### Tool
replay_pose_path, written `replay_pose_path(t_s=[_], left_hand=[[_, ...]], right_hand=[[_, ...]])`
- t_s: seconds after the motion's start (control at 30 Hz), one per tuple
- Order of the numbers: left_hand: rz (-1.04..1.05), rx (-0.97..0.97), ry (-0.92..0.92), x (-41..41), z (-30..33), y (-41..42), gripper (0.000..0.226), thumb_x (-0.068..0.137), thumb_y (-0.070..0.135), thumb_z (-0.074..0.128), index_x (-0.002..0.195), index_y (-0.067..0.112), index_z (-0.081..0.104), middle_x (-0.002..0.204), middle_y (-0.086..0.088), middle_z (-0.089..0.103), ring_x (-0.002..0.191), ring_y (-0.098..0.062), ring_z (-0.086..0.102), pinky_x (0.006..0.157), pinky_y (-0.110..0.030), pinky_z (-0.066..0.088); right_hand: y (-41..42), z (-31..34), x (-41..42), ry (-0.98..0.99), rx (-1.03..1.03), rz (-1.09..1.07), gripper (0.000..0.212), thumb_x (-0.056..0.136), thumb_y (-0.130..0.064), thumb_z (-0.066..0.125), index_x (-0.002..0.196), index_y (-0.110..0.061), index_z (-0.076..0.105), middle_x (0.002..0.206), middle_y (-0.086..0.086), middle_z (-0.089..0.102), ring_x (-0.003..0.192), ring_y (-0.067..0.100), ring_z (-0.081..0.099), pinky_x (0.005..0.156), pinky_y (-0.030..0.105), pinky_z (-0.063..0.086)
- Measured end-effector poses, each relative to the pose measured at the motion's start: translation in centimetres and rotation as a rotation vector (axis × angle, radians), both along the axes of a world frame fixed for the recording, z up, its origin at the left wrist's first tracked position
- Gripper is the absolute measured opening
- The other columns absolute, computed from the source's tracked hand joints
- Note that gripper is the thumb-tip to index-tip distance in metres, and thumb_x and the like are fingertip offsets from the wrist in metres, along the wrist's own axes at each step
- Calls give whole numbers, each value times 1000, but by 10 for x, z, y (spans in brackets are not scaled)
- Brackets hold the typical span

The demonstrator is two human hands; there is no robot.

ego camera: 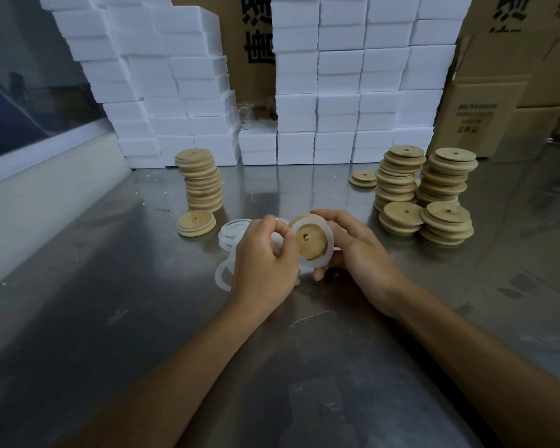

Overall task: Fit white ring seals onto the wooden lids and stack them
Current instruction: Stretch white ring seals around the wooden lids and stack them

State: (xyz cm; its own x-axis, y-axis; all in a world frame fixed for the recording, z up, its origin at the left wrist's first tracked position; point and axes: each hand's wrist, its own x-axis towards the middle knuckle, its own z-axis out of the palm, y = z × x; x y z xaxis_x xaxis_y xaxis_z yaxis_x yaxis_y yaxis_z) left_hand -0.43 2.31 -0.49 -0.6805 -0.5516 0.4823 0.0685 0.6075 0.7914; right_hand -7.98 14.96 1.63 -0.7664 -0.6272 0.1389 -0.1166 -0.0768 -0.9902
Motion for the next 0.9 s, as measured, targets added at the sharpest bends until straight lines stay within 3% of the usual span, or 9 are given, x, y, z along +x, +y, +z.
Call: replay_pose_path(t_s=[0.1,0.23,0.33,0.43,0.5,0.57,0.67,0.77,0.9], left_hand=[[2,130,12,-1,1,0,23,95,16,57,74,22,52,79,1,64,60,-12,69,44,-36,58],[9,145,16,-2,-2,-5,19,93,16,60,75,21,56,71,2,65,58,-17,70,49,-46,59],[-5,131,21,-2,-2,-3,19,90,18,64,72,23,58,73,9,67,54,-18,69,46,-45,58],[-36,168,46,-1,-2,-1,20,90,18,66,73,25,59,75,11,68,55,-17,70,46,-44,58],[-56,74,79,0,-1,-1,16,92,22,65,77,27,59,78,11,67,62,-12,70,51,-38,60],[-63,-118,123,3,2,0,15,93,34,61,82,23,62,77,11,65,69,-8,68,57,-26,57],[-10,-313,181,4,4,-3,42,95,44,54,71,10,62,66,7,58,60,-11,57,55,-34,48],[-8,-278,187,3,5,-7,49,99,36,50,61,5,56,52,1,51,53,-19,50,55,-45,42],[-59,-196,114,5,2,-5,45,99,31,44,63,7,54,50,1,50,53,-22,53,57,-49,44]], right_hand=[[-1,-1,2,59,37,7,27,107,-19,34,116,-13,59,83,9,70,54,21,61,54,25,54],[0,-3,3,84,-4,70,40,106,-35,32,112,-11,63,83,15,71,59,27,64,58,29,57],[-1,-9,1,203,46,24,28,101,-30,50,116,-9,61,85,12,72,63,30,69,62,37,59],[-2,-14,-2,345,78,-69,20,99,-26,55,114,-15,63,94,1,72,82,16,70,74,30,57],[0,-14,-3,409,74,-111,18,99,-26,56,113,-19,64,98,-6,70,91,8,66,79,26,54],[1,-14,-2,415,47,-134,18,100,-27,54,113,-20,64,97,-7,69,90,11,66,74,30,57],[2,-12,0,396,19,-151,20,100,-28,52,114,-20,64,95,-5,66,83,15,66,49,32,56],[2,-13,2,375,13,-139,20,99,-29,53,115,-22,64,94,-10,62,83,14,65,45,27,53],[2,-13,2,402,21,-133,22,100,-29,53,117,-21,64,95,-11,62,84,13,65,46,26,54]])
